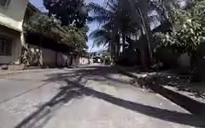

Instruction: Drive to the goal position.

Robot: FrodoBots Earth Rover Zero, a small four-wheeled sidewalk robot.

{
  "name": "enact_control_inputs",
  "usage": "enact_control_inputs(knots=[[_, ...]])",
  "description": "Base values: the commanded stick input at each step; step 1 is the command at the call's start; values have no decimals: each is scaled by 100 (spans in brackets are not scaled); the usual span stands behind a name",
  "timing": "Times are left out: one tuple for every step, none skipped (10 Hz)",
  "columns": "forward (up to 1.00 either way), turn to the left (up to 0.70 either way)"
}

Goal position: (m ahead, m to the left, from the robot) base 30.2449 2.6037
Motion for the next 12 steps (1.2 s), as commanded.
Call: enact_control_inputs(knots=[[100, 0], [100, 0], [100, 0], [100, 0], [100, 0], [100, 0], [100, -40], [100, -40], [100, -39], [100, -26], [100, -11], [100, 0]])
